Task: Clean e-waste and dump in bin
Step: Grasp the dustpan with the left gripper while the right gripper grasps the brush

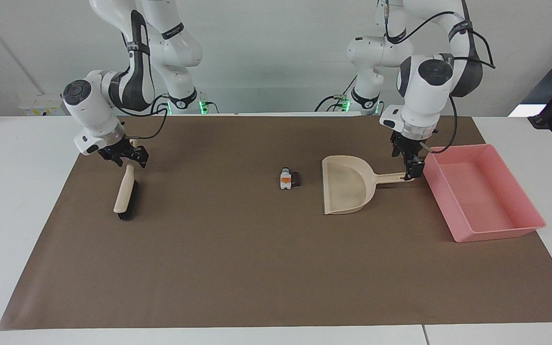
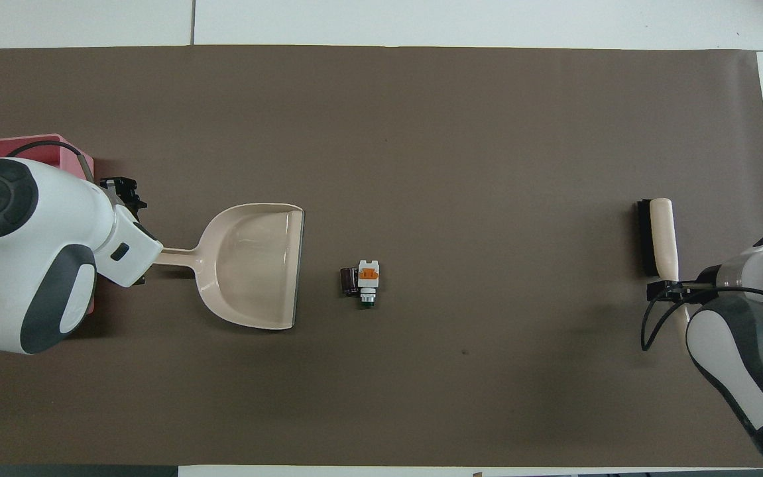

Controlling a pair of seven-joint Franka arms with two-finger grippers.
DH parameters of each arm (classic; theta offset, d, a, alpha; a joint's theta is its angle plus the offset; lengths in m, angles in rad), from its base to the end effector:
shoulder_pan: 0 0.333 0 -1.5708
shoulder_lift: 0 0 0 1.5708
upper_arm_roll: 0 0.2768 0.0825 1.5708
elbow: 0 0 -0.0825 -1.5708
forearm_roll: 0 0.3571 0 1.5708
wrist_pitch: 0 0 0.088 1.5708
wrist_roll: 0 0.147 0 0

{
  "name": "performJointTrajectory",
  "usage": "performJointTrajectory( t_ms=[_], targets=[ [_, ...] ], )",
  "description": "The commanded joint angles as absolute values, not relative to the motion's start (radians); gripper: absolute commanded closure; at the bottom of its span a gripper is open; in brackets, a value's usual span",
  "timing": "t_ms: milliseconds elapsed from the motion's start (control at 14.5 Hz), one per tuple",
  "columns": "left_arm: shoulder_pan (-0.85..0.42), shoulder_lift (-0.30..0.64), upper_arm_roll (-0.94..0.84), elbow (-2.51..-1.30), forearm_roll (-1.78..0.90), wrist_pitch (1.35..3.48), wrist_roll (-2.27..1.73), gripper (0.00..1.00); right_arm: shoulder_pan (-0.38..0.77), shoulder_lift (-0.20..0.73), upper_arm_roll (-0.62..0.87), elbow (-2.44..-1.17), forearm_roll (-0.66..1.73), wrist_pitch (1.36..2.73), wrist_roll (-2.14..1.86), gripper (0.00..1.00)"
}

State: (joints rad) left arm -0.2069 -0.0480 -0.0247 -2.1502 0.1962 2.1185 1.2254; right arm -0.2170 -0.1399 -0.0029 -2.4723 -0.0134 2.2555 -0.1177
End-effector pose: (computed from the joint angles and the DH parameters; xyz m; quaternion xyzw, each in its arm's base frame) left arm 0.4999 -0.1019 0.3594 -0.7090 0.7000 0.0332 0.0782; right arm 0.4243 -0.0956 0.2786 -0.9982 0.0466 0.0387 0.0017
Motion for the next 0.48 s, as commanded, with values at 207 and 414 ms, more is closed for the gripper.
performJointTrajectory(
  t_ms=[207,414],
  targets=[
    [-0.219,0.006,-0.012,-2.268,0.287,2.284,1.204,0.0,-0.238,-0.146,0.008,-2.482,0.015,2.27,-0.167,0.33],
    [-0.233,-0.009,-0.012,-2.318,0.296,2.313,1.193,0.01,-0.238,-0.146,0.008,-2.482,0.015,2.27,-0.17,0.42]
  ],
)
